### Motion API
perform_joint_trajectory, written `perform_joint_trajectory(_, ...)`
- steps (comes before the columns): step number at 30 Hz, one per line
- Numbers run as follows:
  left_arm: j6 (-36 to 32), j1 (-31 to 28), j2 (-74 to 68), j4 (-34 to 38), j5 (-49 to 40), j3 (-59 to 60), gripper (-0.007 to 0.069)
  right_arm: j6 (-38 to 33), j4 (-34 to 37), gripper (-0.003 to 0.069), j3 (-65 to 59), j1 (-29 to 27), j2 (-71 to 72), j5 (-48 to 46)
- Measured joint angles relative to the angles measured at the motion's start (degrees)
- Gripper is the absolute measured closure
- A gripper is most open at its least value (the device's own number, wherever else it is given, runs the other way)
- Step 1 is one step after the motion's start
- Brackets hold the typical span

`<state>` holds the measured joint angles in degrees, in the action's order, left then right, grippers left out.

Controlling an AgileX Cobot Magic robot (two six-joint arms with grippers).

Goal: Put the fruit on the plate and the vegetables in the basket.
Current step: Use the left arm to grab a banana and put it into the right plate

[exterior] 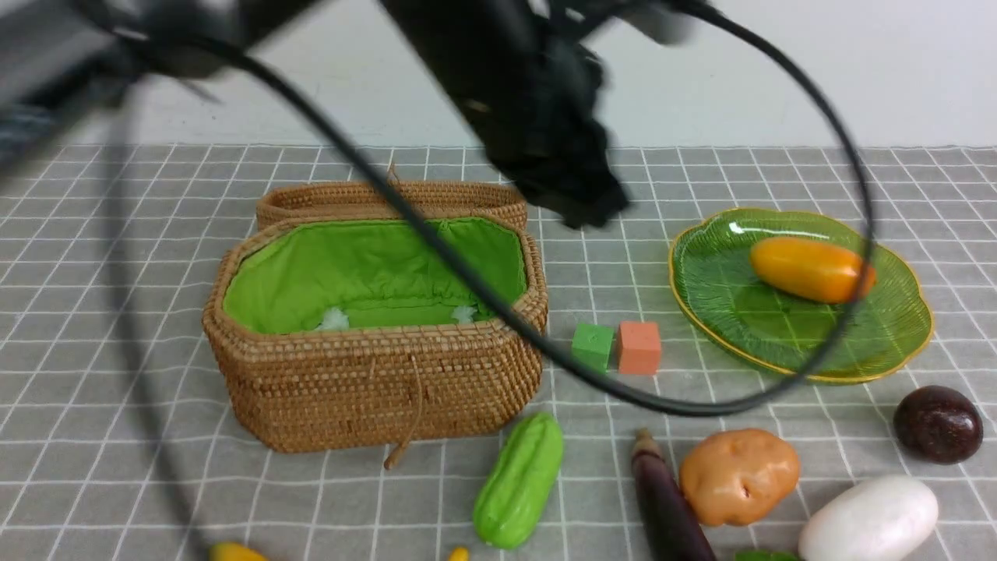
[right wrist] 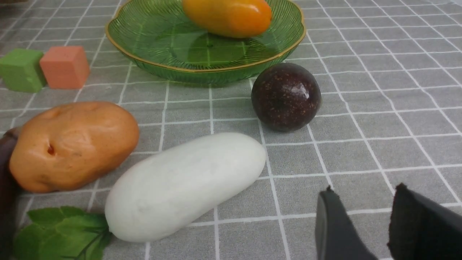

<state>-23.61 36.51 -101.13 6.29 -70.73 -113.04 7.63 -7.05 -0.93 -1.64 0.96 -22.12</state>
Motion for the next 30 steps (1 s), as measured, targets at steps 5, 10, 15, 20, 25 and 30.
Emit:
perform_joint_trajectory(5,2.05,-0.07,17.93,-11.67,0.58,20.62,0.0533,0.0,0.0,0.0417,0.0,0.0,0.0,0.0)
perform_joint_trajectory(10,2.3,-0.07,26.73,-11.99,10.61,43.4,0.0305,0.0,0.0,0.0417,0.0,0.0,0.0,0.0)
perform_joint_trajectory(15,0.67,-0.07,25.14,-10.67,30.43,64.53,0.0028,0.0,0.0,0.0417,0.0,0.0,0.0,0.0)
perform_joint_trajectory(20,-2.52,-0.07,17.24,-10.25,41.49,72.73,-0.0038,0.0,0.0,0.0417,0.0,0.0,0.0,0.0)
perform_joint_trajectory(25,-3.04,-0.07,9.28,-9.39,43.62,72.27,0.0041,0.0,0.0,0.0417,0.0,0.0,0.0,0.0)
perform_joint_trajectory(30,-3.16,0.12,7.93,-7.48,42.18,71.44,0.0231,0.0,0.0,0.0417,0.0,0.0,0.0,0.0)
